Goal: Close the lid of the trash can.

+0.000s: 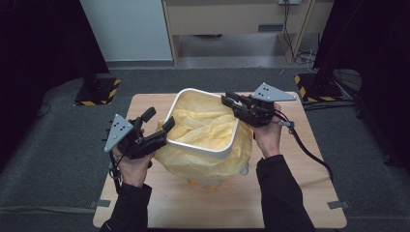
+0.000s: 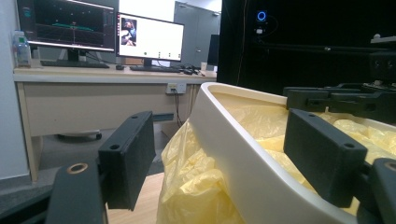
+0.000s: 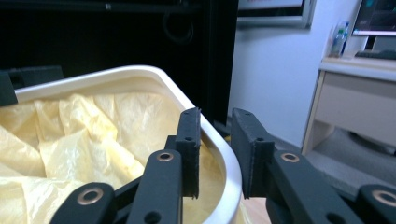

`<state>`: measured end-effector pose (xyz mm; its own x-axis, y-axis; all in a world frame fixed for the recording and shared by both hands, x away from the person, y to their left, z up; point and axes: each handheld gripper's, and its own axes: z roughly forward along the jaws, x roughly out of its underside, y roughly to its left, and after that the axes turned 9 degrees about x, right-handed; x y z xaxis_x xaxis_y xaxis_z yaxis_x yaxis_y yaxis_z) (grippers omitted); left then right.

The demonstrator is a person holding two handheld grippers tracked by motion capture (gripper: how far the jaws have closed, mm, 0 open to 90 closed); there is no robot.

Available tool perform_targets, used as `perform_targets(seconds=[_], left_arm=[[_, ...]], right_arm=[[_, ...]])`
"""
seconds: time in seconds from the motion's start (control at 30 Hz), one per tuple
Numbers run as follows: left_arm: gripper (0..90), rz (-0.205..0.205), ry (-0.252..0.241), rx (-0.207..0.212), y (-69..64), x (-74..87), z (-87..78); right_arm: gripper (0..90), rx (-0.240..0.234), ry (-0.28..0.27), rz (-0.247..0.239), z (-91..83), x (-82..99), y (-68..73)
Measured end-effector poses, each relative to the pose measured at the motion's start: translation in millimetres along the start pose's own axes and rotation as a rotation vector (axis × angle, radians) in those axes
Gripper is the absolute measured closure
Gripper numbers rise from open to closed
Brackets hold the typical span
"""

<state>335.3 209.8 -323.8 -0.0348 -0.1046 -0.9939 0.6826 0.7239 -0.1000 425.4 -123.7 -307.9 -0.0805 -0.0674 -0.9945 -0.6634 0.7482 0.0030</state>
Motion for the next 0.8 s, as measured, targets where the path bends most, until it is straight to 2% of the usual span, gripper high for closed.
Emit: perform_targets(seconds=[0.13, 0.27, 0.47, 0.57, 0.8], left_arm=[[25.0, 0.001, -0.004, -0.001, -0.9, 0.9, 0.6], [24.9, 0.006, -0.008, 0.001, -0.8, 1.4, 1.6], [24.5, 0.008, -0.023, -0.016, -0.2, 2.7, 1.6], [19.8, 0.009, -0.003, -0.041, 0.8, -0.9, 2.5], [17.4, 0.016, 0.031, -0.074, 6.5, -9.7, 9.2]], right_arm=[[73.9, 0.002, 0.049, -0.025, 0.4, -0.8, 0.5], [73.9, -0.006, 0.011, 0.049, 0.1, 7.2, -2.4], [73.0, 0.001, 0.022, 0.054, 1.0, 5.9, -1.4], [58.8, 0.03, 0.025, 0.059, -0.4, 5.1, -2.4], [43.1, 0.025, -0.03, 0.026, -11.3, 1.4, -1.3]])
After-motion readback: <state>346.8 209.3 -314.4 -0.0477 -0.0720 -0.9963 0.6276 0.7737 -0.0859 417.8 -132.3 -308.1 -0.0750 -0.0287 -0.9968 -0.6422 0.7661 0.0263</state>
